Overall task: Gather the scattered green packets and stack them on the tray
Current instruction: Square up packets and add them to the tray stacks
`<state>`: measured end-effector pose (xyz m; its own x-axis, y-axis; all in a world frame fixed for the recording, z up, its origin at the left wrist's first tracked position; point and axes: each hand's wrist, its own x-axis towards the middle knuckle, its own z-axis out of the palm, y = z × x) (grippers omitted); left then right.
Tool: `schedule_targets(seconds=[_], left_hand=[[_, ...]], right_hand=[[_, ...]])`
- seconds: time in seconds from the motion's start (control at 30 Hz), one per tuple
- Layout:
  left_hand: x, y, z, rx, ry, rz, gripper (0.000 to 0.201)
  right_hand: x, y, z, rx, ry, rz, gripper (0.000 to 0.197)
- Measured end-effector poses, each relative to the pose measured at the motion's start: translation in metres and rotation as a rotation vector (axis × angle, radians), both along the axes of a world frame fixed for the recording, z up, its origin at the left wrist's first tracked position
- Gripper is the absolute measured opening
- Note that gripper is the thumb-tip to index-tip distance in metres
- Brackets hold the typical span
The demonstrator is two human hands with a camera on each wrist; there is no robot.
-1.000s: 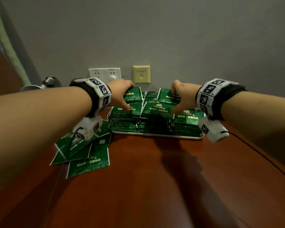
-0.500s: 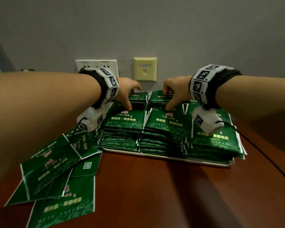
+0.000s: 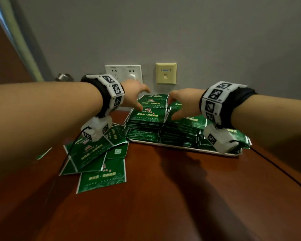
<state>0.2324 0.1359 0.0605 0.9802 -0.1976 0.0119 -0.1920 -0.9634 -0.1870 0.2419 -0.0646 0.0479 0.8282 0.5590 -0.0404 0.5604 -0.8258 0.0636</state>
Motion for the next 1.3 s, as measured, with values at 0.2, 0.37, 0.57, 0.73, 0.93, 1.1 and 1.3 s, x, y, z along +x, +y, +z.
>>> schedule_targets(seconds=[0.2,0.37,0.57,0.73,0.93,1.1,1.3], left_hand=[[-0.094,0.023,-0.046,0.159,0.245,0.117,0.070],[-0.163,0.050,-0.108,0.203,0.428,0.245,0.076],[-0.201,0.056,-0.130,0.020,0.423,0.218,0.073],[-0.218,0.059,-0.134,-0.048,0.412,0.175,0.074],[-0.237,0.049,-0.134,-0.040,0.408,0.131,0.073],[-0.250,0.037,-0.132,-0.031,0.423,0.091,0.073],[-0.263,0.013,-0.131,-0.007,0.429,0.052,0.073]], right_hand=[[-0.087,0.034,-0.032,-0.120,0.105,0.125,0.069],[-0.144,0.069,-0.082,-0.212,0.208,0.227,0.054],[-0.184,0.101,-0.101,-0.211,0.195,0.262,0.056],[-0.196,0.109,-0.103,-0.271,0.201,0.228,0.041],[-0.205,0.100,-0.103,-0.360,0.143,0.249,0.056],[-0.215,0.086,-0.105,-0.405,0.116,0.262,0.057],[-0.230,0.062,-0.105,-0.407,0.111,0.254,0.057]])
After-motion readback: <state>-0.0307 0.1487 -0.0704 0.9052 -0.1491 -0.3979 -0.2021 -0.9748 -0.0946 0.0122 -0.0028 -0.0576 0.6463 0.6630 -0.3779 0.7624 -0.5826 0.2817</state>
